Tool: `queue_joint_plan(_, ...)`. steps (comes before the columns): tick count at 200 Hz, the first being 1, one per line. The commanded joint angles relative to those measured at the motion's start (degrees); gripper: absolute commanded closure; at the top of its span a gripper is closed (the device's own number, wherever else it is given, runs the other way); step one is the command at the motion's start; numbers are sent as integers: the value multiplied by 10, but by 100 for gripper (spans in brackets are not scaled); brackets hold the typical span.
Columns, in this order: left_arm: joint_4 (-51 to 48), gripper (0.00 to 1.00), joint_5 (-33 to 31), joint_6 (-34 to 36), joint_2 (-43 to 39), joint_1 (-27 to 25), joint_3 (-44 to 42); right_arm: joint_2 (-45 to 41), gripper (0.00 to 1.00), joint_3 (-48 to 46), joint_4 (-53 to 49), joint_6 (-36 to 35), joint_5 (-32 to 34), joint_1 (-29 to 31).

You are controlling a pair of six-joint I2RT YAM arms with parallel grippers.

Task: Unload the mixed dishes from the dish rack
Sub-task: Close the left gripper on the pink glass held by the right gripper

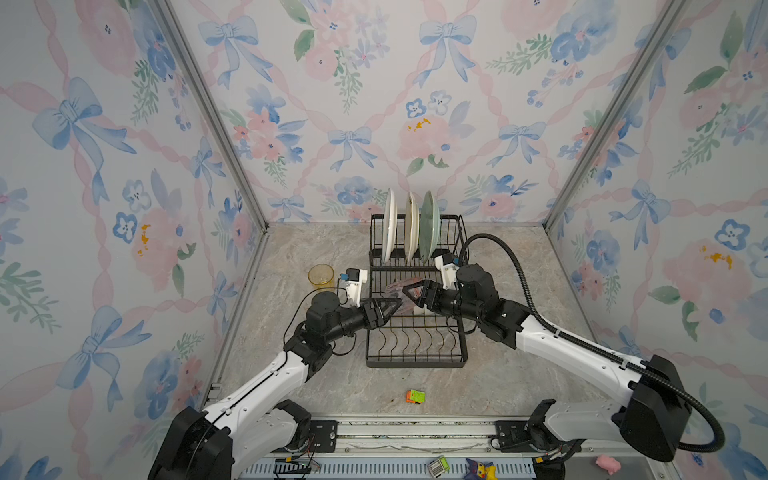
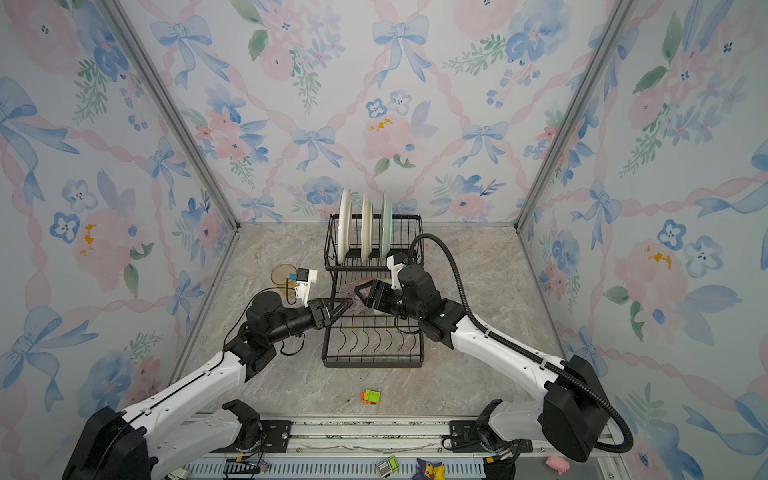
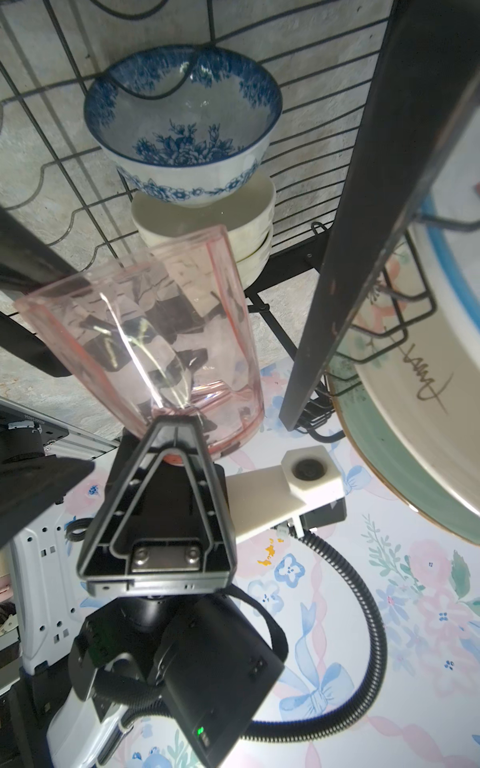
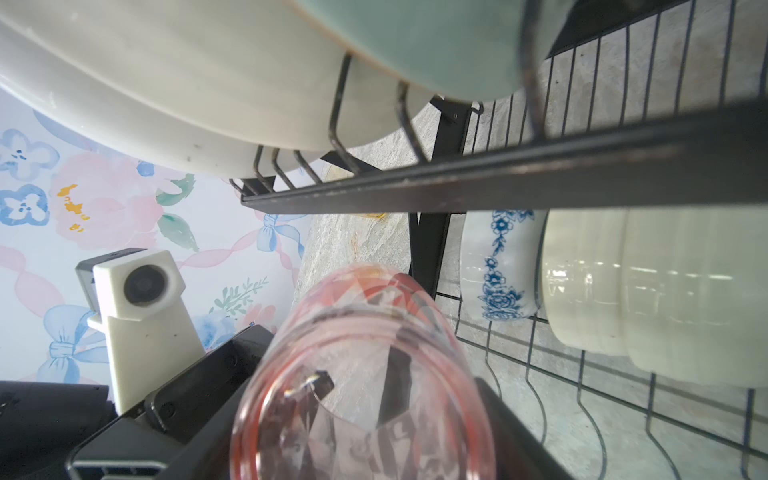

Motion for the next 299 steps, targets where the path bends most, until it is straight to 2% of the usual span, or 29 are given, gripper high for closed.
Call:
queue_joint_plan(1, 40, 40, 16, -3, 3, -3, 2, -7, 28, -7, 26, 6, -16, 1)
queue_joint_plan(24, 64, 44, 23, -1, -3, -4, -1, -2, 28, -6, 35, 11, -25, 0)
queue_joint_plan(111, 150, 46, 21, -6, -19, -4, -30, 2, 28, -21, 57, 41, -51, -2)
queue_joint_plan(224, 223, 53, 32, -20, 10, -4, -37, 10, 28, -20, 73, 65, -63, 15)
queue_joint_plan(242, 224, 56, 31, -20, 7, -4, -37, 9, 28, -20, 74, 65, -61, 17)
queue_joint_plan(261, 225, 66, 33, -21, 5, -3, -37, 10, 28, -20, 74, 67, -60, 18)
queue_joint_plan(279, 224, 66, 30, -18, 1, -4, -44, 9, 28, -22, 77, 67, -60, 20)
queue_joint_plan(299, 224, 71, 21, -20, -5, -3, -53, 7, 28, -25, 73, 67, -59, 22)
